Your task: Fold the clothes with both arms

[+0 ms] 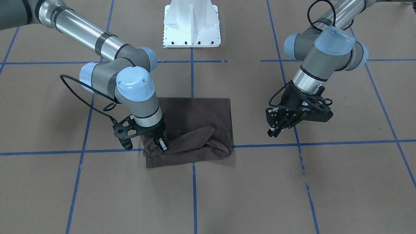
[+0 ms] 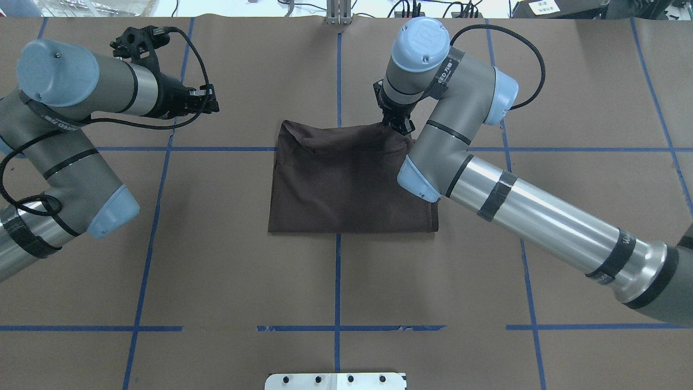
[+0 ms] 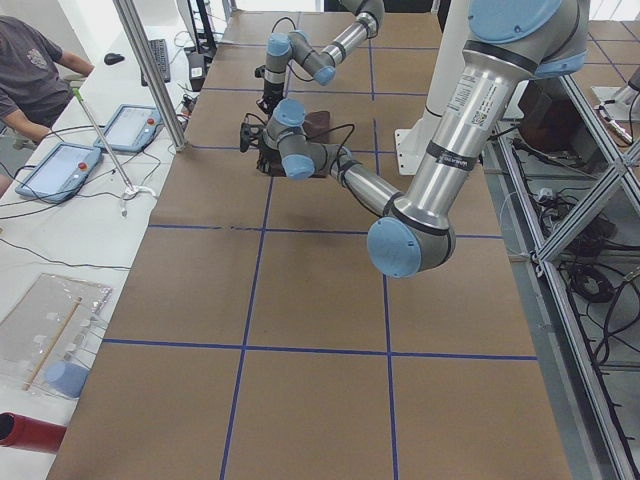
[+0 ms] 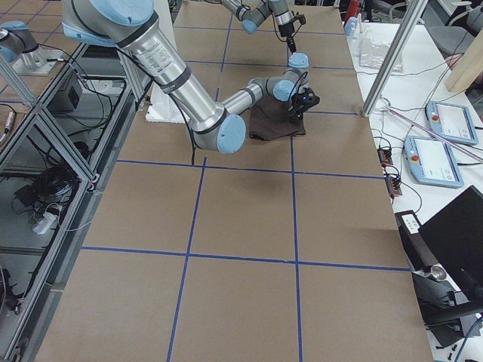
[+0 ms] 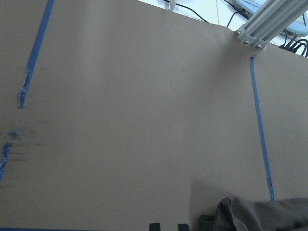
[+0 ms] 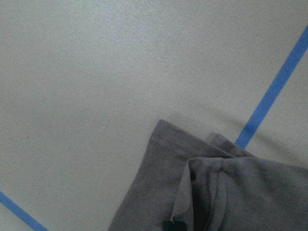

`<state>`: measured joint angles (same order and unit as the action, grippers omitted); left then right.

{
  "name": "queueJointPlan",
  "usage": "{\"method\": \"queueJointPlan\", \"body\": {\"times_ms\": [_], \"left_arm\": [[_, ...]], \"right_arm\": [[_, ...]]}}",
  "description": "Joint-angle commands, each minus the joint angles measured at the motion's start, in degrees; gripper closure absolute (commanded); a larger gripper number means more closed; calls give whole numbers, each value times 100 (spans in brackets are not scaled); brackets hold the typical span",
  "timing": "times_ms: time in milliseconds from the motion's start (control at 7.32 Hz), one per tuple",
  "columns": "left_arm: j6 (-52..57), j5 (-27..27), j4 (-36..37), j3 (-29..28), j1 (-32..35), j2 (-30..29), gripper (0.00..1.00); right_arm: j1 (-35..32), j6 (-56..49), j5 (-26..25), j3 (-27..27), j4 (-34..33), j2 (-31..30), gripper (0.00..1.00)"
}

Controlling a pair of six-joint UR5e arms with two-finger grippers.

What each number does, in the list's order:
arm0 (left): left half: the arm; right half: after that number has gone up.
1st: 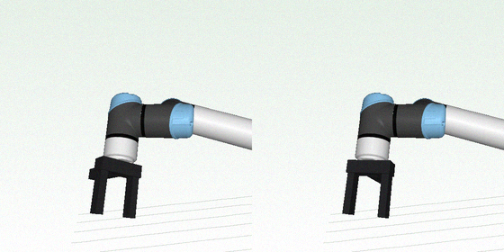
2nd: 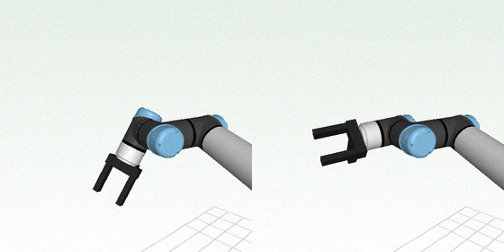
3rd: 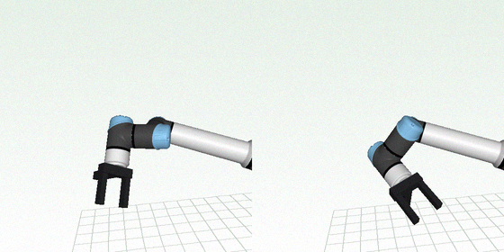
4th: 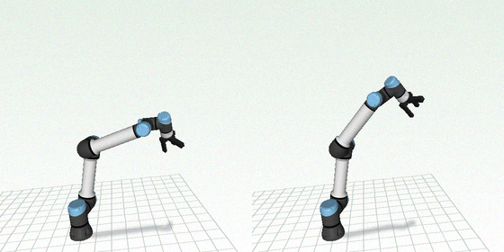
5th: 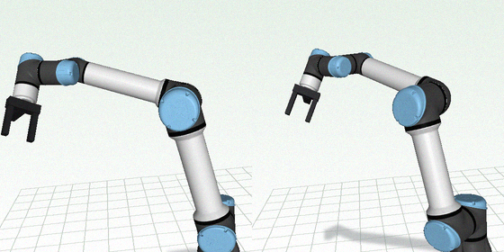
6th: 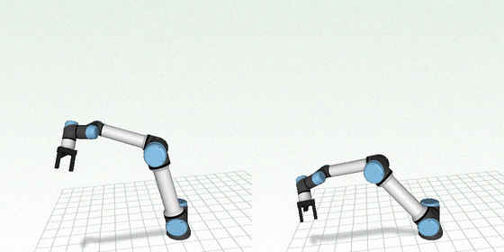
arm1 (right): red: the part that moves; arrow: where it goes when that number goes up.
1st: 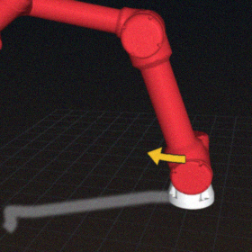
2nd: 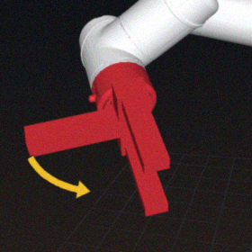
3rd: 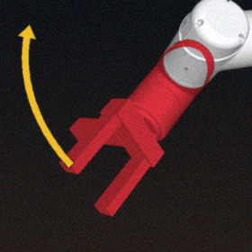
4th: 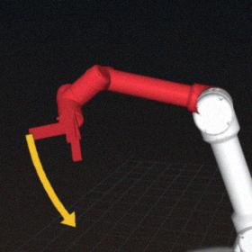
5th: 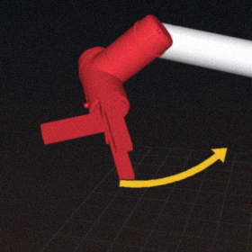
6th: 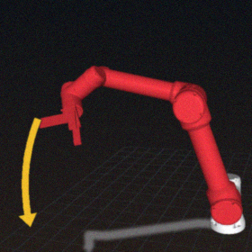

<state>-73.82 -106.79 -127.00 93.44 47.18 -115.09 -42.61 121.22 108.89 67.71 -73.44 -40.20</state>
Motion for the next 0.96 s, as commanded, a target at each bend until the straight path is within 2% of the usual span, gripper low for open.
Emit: {"method": "queueJointPlan", "body": {"times_ms": [0, 137, 273, 410, 547, 683, 820], "left_arm": [[-273, 307, 0, 60, -191, -5, 75], [-274, 369, 0, 69, -226, -14, 73], [-274, 379, 0, 104, -227, -5, 73], [-274, 361, 9, 165, -227, 4, 73], [-256, 326, 9, 226, -227, 38, 73], [-178, 169, 9, 410, -218, 282, 73], [380, -354, 0, 655, -96, 572, 73]], "right_arm": [[-247, -211, 106, -512, 23, 285, 100], [-248, -291, 107, -679, 110, 294, 55], [-248, -605, 89, -698, 259, 294, 1], [-318, -852, 132, -689, 295, 294, 0], [-536, -1307, 464, -524, 313, 146, 0], [-877, -1807, 919, 17, 313, -395, 0], [-1194, -2578, 1289, 571, 304, -1010, 0]]}}
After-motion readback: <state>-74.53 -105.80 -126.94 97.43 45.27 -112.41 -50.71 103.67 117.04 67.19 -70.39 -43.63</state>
